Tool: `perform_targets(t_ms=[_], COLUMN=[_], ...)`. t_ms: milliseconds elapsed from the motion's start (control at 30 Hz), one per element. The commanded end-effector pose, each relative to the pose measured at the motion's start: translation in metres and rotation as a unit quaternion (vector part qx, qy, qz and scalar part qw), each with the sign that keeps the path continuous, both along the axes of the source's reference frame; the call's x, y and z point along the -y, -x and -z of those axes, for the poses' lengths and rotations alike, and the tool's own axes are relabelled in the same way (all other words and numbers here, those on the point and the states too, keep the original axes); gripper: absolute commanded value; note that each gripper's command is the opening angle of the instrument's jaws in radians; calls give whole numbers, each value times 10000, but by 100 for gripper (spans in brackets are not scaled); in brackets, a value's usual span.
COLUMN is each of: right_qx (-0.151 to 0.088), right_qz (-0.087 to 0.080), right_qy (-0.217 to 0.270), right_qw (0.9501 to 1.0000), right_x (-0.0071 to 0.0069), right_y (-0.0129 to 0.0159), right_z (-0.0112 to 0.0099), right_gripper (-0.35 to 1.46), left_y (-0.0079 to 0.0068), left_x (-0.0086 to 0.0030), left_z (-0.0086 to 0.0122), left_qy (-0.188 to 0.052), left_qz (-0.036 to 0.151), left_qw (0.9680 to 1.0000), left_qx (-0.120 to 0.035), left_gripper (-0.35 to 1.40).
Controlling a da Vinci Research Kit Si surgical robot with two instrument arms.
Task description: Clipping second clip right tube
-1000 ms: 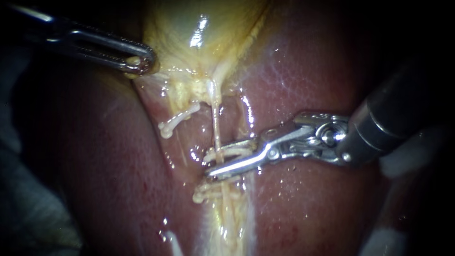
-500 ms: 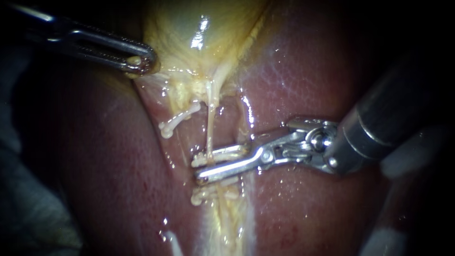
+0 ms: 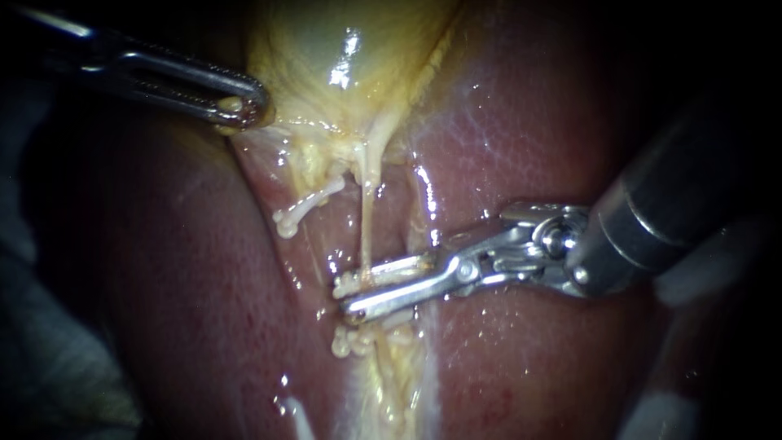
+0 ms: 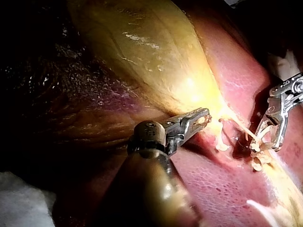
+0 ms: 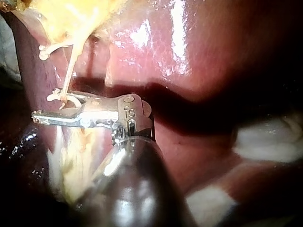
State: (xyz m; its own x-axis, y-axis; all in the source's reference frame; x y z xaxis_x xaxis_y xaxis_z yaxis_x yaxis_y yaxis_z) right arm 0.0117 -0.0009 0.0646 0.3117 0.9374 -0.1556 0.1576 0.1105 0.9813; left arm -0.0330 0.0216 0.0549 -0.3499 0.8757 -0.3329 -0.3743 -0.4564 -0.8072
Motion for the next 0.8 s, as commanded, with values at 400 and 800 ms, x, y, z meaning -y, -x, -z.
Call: perform_targets(t_ms=[400,800], right_qx=[-23,-3], right_qz=[44,112], right_qy=[6,-132], right_qw=[10000,9999], right_x=[0,0], right_y=[1,4], right_z=[-1,0], right_gripper=[-2,-35], left_y=[0,0], left_x=[0,0], left_z=[0,0], left_qy=[2,2], left_qz=[0,0], left_qw=[10000,10000], left_qx=[2,1], left_gripper=[-35,-35])
